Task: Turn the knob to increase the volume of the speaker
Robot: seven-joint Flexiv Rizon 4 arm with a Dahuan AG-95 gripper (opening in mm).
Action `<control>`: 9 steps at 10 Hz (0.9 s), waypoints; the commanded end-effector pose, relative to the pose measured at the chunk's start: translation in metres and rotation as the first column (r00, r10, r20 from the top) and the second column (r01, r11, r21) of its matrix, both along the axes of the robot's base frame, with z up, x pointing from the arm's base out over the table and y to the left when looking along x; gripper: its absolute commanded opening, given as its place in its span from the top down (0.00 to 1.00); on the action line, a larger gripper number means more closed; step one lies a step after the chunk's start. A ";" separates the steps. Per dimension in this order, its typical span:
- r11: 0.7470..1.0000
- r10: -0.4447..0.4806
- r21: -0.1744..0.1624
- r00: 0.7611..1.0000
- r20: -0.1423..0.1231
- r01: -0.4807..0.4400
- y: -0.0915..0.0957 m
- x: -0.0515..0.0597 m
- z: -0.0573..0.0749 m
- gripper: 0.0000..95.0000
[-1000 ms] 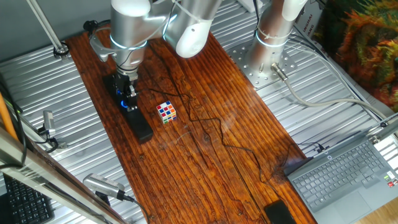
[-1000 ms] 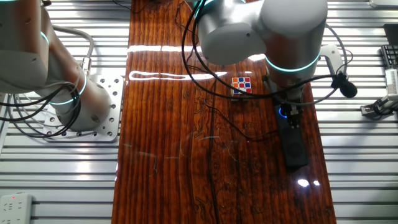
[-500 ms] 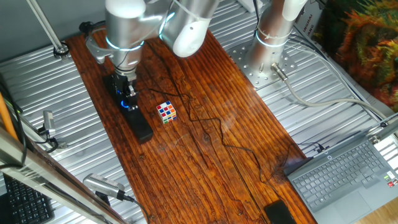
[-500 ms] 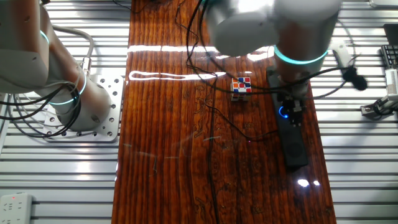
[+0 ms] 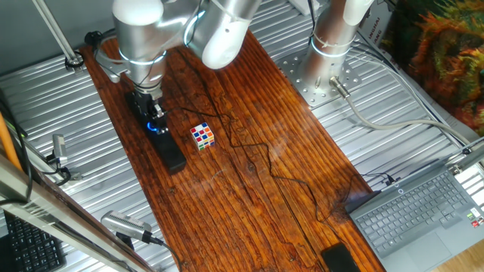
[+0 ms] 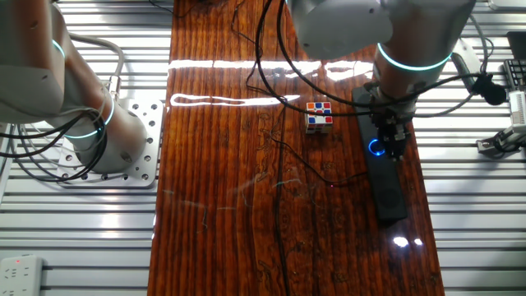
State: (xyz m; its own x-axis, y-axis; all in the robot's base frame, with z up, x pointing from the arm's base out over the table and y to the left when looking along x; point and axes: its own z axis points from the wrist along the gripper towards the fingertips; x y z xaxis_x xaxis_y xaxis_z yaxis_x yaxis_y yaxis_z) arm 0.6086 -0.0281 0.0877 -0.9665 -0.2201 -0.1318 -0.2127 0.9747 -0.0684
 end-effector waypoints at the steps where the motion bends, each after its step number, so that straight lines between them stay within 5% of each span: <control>1: 0.998 0.048 -0.026 0.999 0.003 -0.048 0.000 -0.001 0.000 0.20; 9: 0.993 0.118 -0.020 0.993 -0.001 -0.118 0.001 0.000 0.002 0.20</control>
